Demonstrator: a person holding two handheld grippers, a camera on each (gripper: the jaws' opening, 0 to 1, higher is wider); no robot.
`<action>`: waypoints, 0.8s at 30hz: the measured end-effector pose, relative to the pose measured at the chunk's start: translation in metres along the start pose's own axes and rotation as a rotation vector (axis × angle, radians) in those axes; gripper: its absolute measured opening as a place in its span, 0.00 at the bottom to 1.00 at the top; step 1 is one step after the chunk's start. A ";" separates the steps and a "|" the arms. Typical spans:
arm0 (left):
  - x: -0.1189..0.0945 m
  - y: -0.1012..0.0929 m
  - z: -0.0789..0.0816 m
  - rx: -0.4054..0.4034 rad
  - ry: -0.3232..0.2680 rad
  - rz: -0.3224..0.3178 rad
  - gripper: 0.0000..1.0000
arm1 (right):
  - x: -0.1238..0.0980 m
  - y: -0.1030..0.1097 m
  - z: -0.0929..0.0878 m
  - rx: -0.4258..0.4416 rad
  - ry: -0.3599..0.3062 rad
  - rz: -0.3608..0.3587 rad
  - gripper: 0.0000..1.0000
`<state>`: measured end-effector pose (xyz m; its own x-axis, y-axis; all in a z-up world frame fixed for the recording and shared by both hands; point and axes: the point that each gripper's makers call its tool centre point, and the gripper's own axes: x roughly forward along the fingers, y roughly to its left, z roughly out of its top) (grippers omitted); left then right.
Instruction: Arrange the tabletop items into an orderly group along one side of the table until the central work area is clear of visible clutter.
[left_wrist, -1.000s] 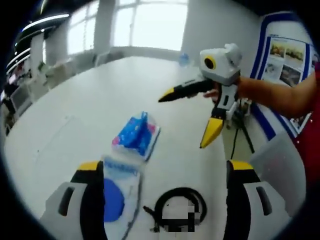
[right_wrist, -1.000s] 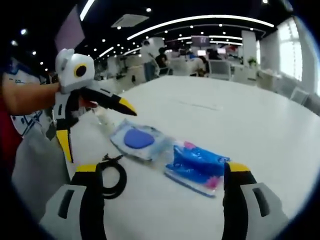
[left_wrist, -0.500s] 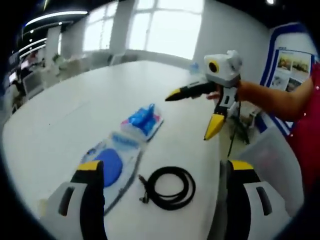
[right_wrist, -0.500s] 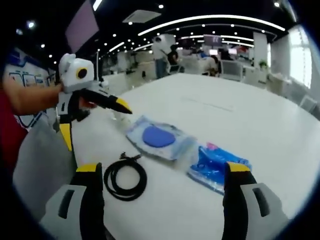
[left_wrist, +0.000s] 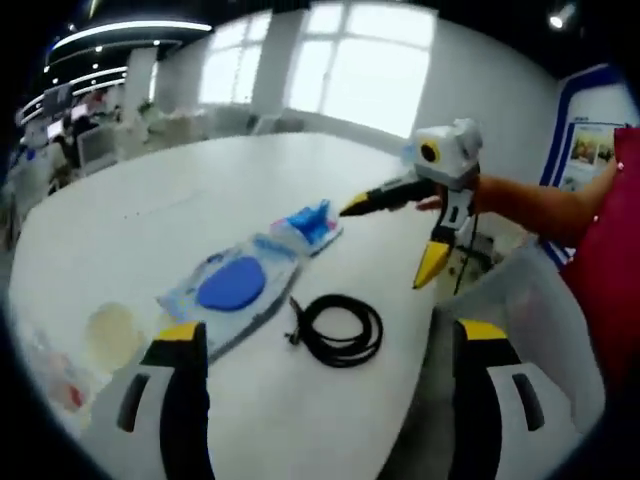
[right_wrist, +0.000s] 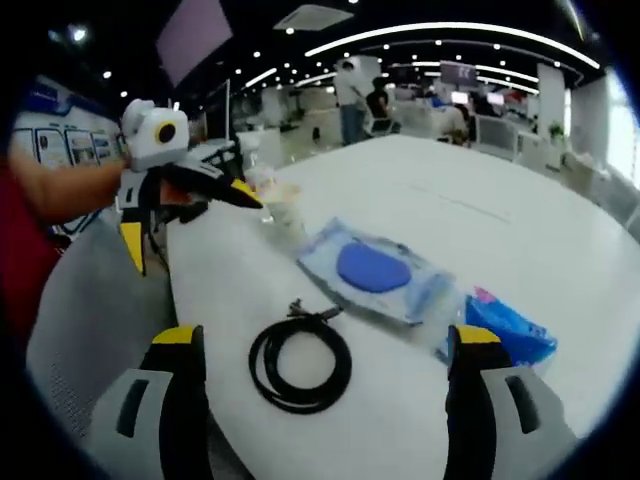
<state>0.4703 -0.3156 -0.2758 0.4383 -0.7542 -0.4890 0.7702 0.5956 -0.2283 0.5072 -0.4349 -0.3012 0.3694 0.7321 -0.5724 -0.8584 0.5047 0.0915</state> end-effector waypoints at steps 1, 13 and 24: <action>-0.004 0.001 -0.002 -0.008 -0.003 0.007 0.99 | 0.003 0.004 0.000 -0.006 0.004 0.008 0.99; -0.048 0.007 -0.014 -0.079 -0.104 0.105 0.99 | 0.025 0.027 -0.012 -0.003 0.043 0.068 0.99; -0.035 0.003 -0.018 -0.093 -0.100 0.085 0.98 | 0.029 0.020 -0.021 0.019 0.067 0.065 0.97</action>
<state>0.4487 -0.2827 -0.2744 0.5477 -0.7210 -0.4245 0.6839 0.6780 -0.2693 0.4936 -0.4135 -0.3329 0.2885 0.7317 -0.6176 -0.8726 0.4664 0.1450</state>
